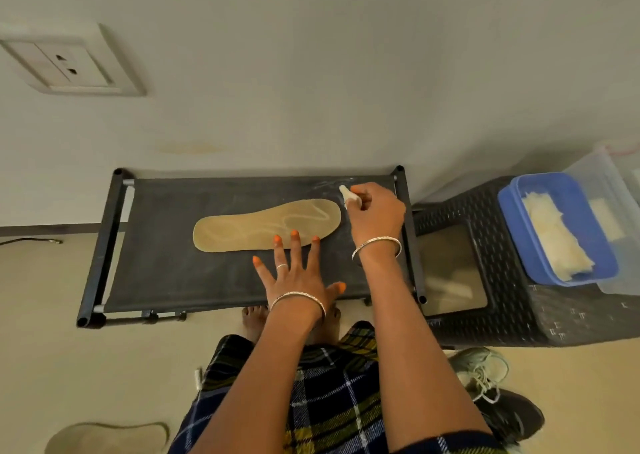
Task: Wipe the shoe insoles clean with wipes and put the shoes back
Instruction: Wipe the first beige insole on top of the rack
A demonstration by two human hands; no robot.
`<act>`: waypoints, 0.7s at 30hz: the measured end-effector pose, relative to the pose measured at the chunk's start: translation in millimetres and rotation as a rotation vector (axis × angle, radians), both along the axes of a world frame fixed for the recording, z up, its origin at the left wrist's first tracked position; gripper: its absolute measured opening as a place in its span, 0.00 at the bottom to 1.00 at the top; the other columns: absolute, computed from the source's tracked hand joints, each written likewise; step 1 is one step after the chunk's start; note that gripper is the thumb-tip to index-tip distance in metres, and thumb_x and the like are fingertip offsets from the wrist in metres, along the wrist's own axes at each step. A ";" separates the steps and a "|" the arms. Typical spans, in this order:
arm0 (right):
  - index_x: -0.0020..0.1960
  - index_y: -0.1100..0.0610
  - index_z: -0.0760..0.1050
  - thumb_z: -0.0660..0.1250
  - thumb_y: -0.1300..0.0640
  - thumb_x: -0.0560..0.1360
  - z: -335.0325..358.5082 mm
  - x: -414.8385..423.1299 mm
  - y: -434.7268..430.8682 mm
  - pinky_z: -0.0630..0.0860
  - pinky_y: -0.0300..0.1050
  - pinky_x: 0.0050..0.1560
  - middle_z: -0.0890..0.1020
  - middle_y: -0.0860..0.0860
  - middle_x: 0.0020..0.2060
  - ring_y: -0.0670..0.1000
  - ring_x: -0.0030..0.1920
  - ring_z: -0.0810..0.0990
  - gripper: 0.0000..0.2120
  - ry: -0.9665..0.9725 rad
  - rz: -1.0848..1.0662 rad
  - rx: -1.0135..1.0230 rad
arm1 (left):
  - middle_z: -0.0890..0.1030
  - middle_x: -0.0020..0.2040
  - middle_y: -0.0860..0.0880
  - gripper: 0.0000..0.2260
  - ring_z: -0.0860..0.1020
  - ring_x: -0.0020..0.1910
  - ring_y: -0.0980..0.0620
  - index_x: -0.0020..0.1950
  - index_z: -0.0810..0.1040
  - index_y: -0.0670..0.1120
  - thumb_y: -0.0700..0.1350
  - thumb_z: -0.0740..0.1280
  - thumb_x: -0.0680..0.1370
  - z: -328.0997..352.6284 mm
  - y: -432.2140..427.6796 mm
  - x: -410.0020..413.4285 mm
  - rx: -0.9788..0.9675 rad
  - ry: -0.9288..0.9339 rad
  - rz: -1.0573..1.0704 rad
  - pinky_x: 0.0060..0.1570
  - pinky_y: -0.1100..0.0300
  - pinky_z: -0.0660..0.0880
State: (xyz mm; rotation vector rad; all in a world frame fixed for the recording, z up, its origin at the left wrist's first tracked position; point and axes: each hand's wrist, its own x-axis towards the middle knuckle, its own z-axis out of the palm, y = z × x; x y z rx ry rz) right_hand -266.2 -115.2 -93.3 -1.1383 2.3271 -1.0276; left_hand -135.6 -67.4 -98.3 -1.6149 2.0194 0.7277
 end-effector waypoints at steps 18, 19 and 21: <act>0.51 0.51 0.86 0.73 0.58 0.74 -29.6 -12.7 -11.2 0.80 0.45 0.52 0.86 0.51 0.48 0.53 0.48 0.84 0.07 0.128 0.262 0.377 | 0.19 0.70 0.48 0.42 0.23 0.71 0.40 0.72 0.23 0.57 0.71 0.52 0.76 -26.6 -13.7 -5.5 0.164 0.005 0.012 0.68 0.31 0.33; 0.51 0.51 0.86 0.74 0.58 0.74 -30.0 -12.3 -11.3 0.80 0.46 0.53 0.86 0.51 0.49 0.53 0.48 0.84 0.07 0.111 0.310 0.394 | 0.19 0.70 0.48 0.42 0.23 0.71 0.40 0.72 0.23 0.58 0.71 0.52 0.76 -27.5 -14.3 -5.3 0.168 0.006 0.009 0.68 0.31 0.33; 0.52 0.51 0.86 0.75 0.56 0.72 -30.9 -10.5 -10.8 0.80 0.48 0.54 0.86 0.50 0.49 0.52 0.48 0.83 0.08 0.063 0.435 0.452 | 0.19 0.69 0.49 0.42 0.23 0.70 0.41 0.71 0.22 0.58 0.71 0.52 0.76 -27.8 -15.5 -4.4 0.178 0.004 -0.004 0.68 0.31 0.33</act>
